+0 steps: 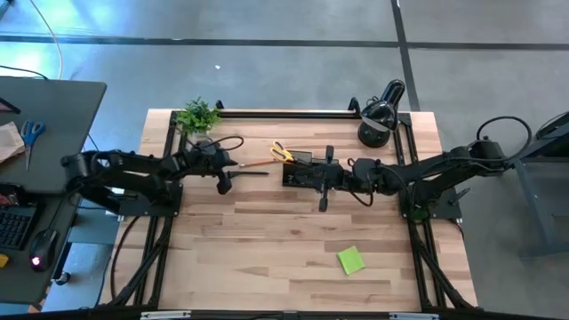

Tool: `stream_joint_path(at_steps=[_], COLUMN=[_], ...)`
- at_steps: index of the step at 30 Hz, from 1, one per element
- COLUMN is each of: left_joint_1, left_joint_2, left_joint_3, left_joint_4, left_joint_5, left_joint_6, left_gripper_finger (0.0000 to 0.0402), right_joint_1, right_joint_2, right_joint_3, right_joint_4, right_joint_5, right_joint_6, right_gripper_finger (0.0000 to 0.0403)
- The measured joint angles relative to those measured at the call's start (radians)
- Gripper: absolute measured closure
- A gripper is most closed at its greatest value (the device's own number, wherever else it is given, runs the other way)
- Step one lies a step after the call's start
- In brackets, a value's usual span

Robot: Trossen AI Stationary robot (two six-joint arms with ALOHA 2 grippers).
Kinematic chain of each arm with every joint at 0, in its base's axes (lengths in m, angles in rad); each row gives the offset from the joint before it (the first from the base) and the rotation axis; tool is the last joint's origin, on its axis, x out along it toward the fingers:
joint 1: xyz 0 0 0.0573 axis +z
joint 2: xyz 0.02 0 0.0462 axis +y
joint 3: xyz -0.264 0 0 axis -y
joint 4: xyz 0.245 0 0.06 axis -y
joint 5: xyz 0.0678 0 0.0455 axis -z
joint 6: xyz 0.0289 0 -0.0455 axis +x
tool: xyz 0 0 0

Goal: Pick and place office supplies into organizer
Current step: Put the black pen into the desk organizer

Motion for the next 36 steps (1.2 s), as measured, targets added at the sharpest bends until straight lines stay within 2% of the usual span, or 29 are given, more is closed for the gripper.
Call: stream_joint_path(at_steps=[18,29,32,36], left_joint_1=[0.000,0.000,0.000,0.000], left_joint_2=[0.156,0.192,0.193,0.193], left_joint_3=[0.000,0.024,0.041,0.047], left_joint_4=[0.117,0.091,0.065,0.052], left_joint_5=[-0.012,-0.014,-0.013,-0.019], left_joint_6=[0.047,0.027,0.015,0.012], left_gripper_finger=[0.0218,0.0219,0.0232,0.0272], right_joint_1=[0.000,0.000,0.000,0.000], right_joint_2=[0.000,0.000,0.000,0.000], right_joint_3=[0.000,0.000,0.000,0.000], right_joint_4=[-0.015,-0.015,-0.015,-0.016], right_joint_5=[-0.019,-0.019,-0.019,-0.018], right_joint_6=[0.001,0.002,0.002,0.010], right_gripper_finger=[0.0361,0.0360,0.0359,0.0359])
